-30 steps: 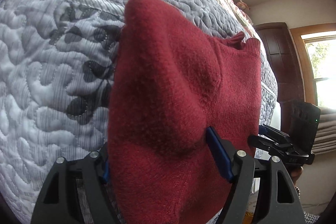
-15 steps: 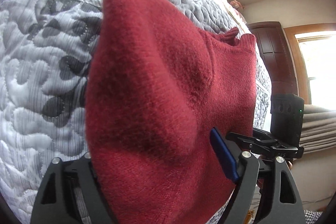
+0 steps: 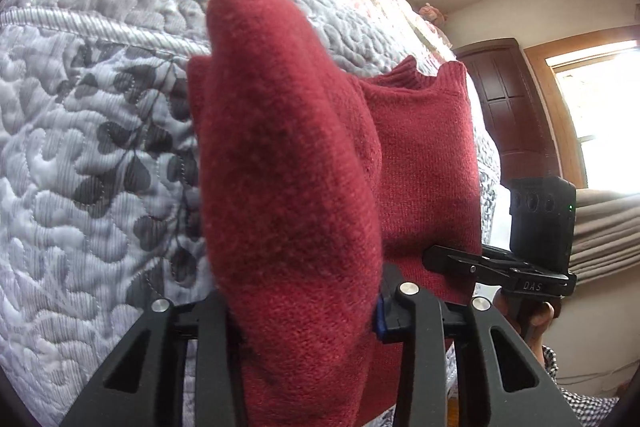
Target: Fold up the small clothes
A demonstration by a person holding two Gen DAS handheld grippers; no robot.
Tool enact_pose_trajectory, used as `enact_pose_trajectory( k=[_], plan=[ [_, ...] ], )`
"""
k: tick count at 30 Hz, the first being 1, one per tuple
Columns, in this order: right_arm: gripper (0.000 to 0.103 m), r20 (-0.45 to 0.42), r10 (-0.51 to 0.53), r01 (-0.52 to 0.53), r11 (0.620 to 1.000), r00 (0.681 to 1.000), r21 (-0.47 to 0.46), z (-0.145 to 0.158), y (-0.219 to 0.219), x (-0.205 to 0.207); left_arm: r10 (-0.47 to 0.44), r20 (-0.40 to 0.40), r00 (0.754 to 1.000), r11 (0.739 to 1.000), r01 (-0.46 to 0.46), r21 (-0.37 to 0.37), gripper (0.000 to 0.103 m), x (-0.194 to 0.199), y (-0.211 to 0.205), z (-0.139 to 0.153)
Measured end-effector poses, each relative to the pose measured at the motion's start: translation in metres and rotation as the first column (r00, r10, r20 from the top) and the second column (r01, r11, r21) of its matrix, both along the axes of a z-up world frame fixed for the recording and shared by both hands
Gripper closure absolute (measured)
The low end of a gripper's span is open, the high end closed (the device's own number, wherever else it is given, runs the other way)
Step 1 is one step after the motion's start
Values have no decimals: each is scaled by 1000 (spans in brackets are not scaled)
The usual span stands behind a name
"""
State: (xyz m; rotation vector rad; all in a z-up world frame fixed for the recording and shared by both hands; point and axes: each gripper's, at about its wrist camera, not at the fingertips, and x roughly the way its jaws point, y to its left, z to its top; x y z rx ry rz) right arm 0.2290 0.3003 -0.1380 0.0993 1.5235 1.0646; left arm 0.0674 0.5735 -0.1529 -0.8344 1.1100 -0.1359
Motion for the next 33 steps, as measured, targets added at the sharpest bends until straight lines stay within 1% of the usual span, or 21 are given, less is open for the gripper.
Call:
enact_pose_trajectory(
  k=[5, 9, 15, 17, 19, 23, 26, 28, 30, 32, 33],
  plan=[
    [62, 10, 11, -11, 1000, 1000, 26, 28, -44, 0, -16, 36, 999, 1000, 16, -13, 66, 0, -42, 27],
    [62, 11, 7, -8, 999, 1000, 40, 50, -89, 1, -36, 56, 998, 999, 38, -21, 66, 2, -83, 46],
    [61, 13, -9, 9, 1000, 1000, 13, 66, -170, 1, -101, 61, 993, 995, 102, -14, 66, 17, -162, 57],
    [61, 6, -23, 23, 1000, 1000, 4, 62, -193, 1, -115, 62, 991, 993, 115, -8, 65, 22, -186, 54],
    [61, 1, -33, 33, 999, 999, -14, 53, -212, 3, -118, 48, 992, 993, 119, -13, 65, 25, -205, 45],
    [61, -20, -39, 38, 998, 999, -55, 22, -235, 7, -120, -1, 993, 992, 120, 34, 65, 37, -238, 18],
    [60, -37, -45, 41, 996, 998, -84, -1, -243, 10, -109, -29, 994, 991, 111, 81, 64, 42, -253, -2],
    [59, -39, -45, 41, 996, 998, -78, -10, -242, 10, -99, -25, 995, 989, 101, 109, 63, 44, -255, -8],
    [58, -47, -44, 40, 997, 998, -70, -16, -245, 11, -85, -16, 996, 990, 87, 115, 62, 46, -256, -12],
    [58, -42, -29, 26, 997, 999, -76, -20, -246, 13, -69, -16, 997, 991, 71, 112, 61, 35, -256, -18],
    [57, -41, -24, 21, 996, 999, -81, -19, -228, 12, -65, -17, 998, 991, 66, 117, 60, 36, -254, -20]
  ],
)
